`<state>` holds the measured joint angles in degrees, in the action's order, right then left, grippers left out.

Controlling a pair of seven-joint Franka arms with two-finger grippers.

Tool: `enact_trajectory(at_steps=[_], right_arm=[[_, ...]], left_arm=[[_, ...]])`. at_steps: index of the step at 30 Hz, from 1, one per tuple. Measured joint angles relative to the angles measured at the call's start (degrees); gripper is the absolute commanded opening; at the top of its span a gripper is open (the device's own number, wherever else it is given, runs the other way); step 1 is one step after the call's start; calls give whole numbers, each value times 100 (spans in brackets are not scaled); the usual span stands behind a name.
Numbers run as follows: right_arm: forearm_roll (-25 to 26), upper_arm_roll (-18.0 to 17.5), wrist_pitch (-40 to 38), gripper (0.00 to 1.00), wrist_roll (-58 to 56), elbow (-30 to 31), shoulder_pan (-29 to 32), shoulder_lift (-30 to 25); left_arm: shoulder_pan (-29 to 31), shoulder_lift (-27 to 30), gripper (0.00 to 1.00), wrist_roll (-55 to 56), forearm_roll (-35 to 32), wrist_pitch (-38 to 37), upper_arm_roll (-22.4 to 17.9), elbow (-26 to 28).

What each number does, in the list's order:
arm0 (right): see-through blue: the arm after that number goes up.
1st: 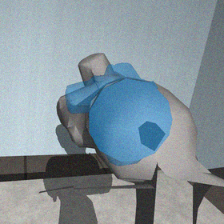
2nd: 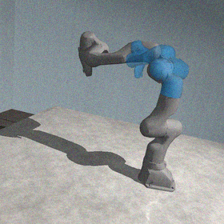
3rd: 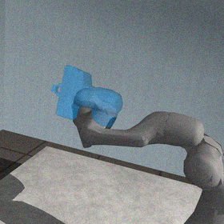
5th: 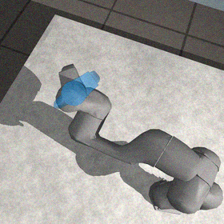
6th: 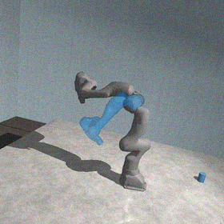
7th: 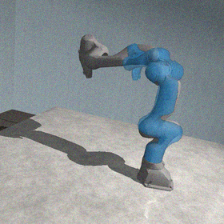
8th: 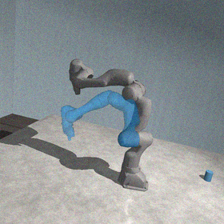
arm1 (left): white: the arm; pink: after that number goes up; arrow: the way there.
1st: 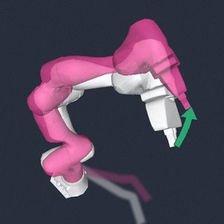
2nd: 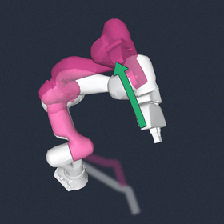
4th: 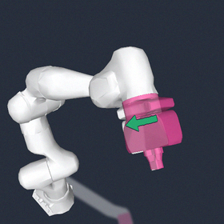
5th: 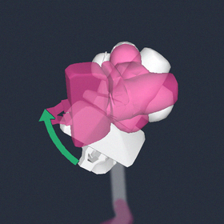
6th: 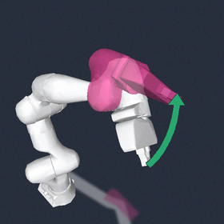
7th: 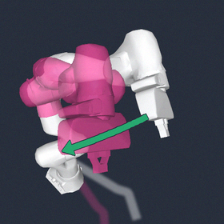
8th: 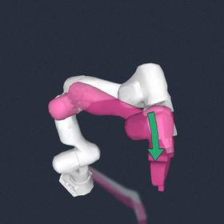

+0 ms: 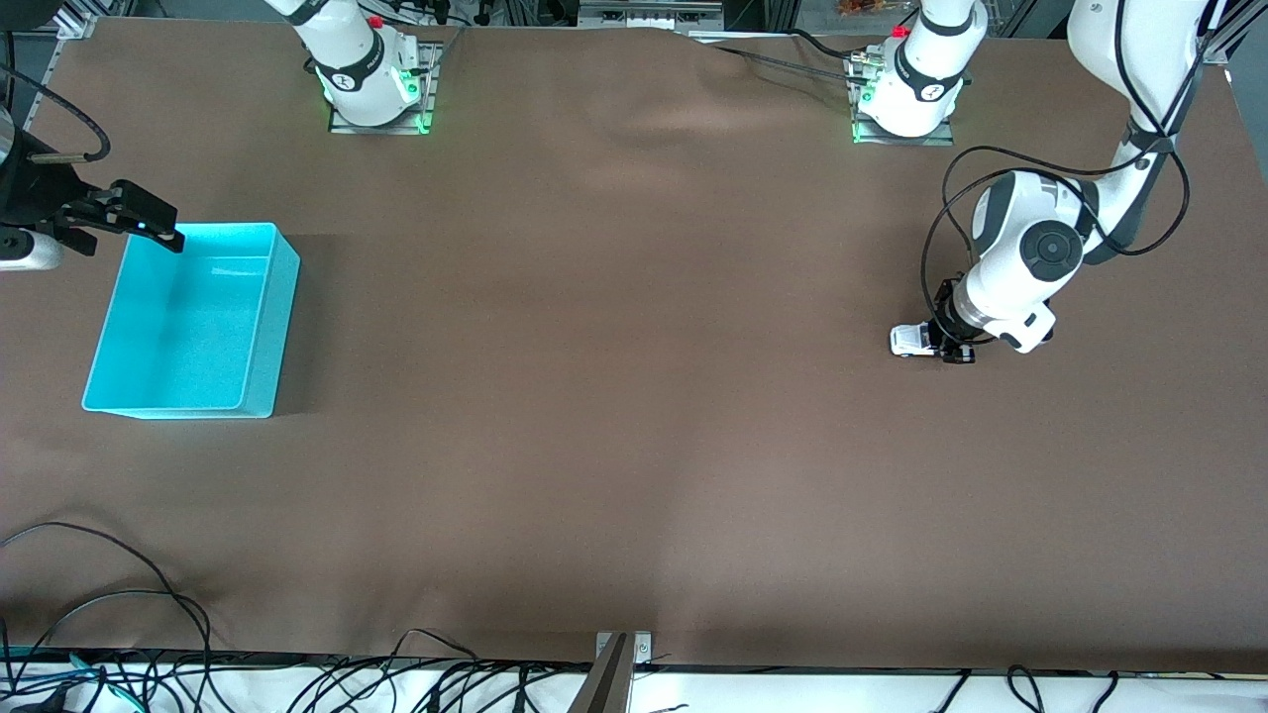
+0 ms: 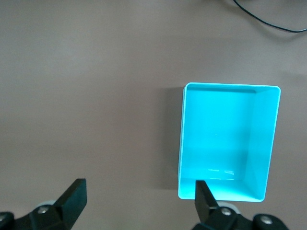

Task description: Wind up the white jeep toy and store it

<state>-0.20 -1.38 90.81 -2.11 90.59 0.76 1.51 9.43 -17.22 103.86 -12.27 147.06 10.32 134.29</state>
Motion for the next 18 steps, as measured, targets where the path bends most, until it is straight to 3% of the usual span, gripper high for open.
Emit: enact_trajectory(at_steps=[12,15,18], right_arm=[[0,0,0,100,0,0,0,0],[0,0,3,100,0,0,0,0],[0,0,3,100,0,0,0,0]], left_arm=[[667,-36,25,-1,-839,90,-6,-12],[770,-50,38,-4,-974,97,-7,-29],[822,-59,61,-4,-1031,103,-6,-38]])
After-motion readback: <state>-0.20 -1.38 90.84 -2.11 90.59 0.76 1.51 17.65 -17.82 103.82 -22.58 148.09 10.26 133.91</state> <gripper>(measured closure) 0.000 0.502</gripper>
